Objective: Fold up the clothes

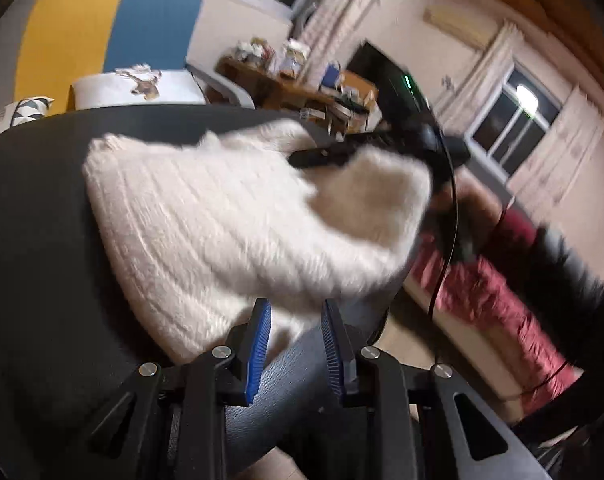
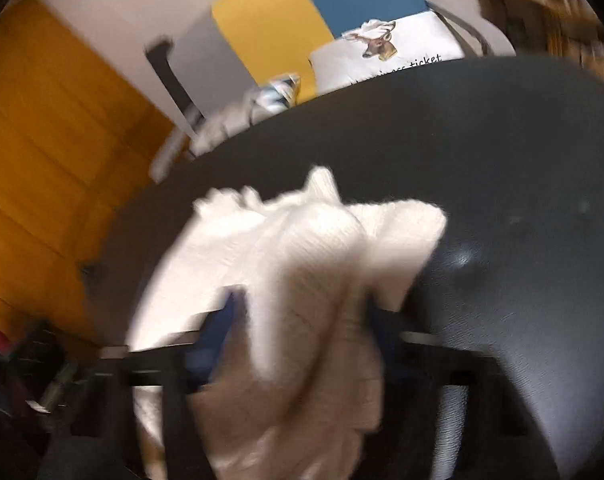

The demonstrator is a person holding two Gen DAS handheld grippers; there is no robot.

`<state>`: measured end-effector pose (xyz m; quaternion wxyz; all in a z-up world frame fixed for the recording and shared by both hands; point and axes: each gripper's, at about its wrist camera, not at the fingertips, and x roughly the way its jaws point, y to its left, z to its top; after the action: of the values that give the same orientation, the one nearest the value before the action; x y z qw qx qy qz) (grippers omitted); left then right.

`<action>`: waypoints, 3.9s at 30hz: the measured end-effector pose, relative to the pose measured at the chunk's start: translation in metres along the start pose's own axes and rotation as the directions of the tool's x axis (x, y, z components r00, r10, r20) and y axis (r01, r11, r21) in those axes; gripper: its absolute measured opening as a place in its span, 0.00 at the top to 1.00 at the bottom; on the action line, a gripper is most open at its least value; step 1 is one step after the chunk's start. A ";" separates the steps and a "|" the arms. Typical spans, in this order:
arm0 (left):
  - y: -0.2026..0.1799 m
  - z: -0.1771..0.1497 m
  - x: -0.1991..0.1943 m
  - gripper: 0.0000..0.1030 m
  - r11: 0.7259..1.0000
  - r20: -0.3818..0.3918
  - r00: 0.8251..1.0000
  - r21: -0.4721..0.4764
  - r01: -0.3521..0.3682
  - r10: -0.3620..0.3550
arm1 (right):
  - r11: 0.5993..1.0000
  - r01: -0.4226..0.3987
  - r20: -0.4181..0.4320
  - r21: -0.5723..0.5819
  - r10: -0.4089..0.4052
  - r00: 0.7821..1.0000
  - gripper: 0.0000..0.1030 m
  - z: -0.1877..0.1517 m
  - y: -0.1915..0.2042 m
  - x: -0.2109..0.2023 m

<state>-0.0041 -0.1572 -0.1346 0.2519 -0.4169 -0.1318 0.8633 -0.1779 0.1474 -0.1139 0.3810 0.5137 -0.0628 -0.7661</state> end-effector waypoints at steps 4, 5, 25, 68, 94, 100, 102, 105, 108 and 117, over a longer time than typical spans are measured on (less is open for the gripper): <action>-0.003 -0.013 0.003 0.76 0.999 -0.070 0.997 0.043 0.018 -0.015 | 0.991 0.065 -0.017 -0.119 -0.067 0.998 0.78 0.009 0.023 -0.005; -0.003 -0.016 0.002 0.76 0.999 -0.085 0.996 0.051 0.018 -0.014 | 0.991 0.028 0.027 -0.134 -0.025 0.999 0.78 0.019 0.036 -0.017; 0.024 0.033 -0.004 0.74 0.996 0.035 0.999 -0.083 -0.021 0.024 | 0.995 -0.099 0.088 0.003 0.099 0.991 0.46 0.023 -0.016 0.000; -0.019 0.134 0.131 0.74 0.975 -0.227 0.973 0.221 0.018 0.033 | 0.802 -0.585 -0.365 -0.122 0.512 0.778 0.25 -0.078 0.079 0.052; -0.007 0.005 -0.007 0.74 0.980 0.017 0.998 0.191 -0.059 0.057 | 0.995 -0.088 -0.035 -0.044 0.087 0.996 0.87 0.031 0.025 0.064; -0.002 -0.010 0.007 0.75 0.972 -0.105 0.991 0.225 -0.060 0.086 | 0.986 0.075 0.074 -0.148 -0.065 0.995 0.87 0.048 0.026 0.024; -0.001 -0.007 0.006 0.75 0.975 -0.132 0.989 0.218 -0.035 0.065 | 0.987 0.096 0.012 -0.125 -0.095 0.995 0.87 0.040 0.010 0.052; -0.002 0.013 -0.011 0.75 0.982 -0.108 0.993 0.177 0.066 -0.047 | 0.995 0.067 -0.004 -0.074 -0.068 0.998 0.87 0.030 -0.011 0.072; 0.004 0.049 -0.020 0.75 0.985 0.012 0.992 0.123 0.121 -0.124 | 1.000 0.008 0.027 -0.029 -0.007 1.000 0.87 0.024 -0.026 0.073; -0.038 0.115 0.091 0.76 0.938 -0.141 0.989 0.334 0.088 -0.042 | 0.989 -0.135 0.107 0.058 0.129 0.986 0.78 0.010 -0.043 0.038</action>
<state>-0.1296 -0.0777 -0.1061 0.3565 -0.4189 0.0222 0.8348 -0.2149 0.1502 -0.1582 0.4103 0.4802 -0.1413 -0.7623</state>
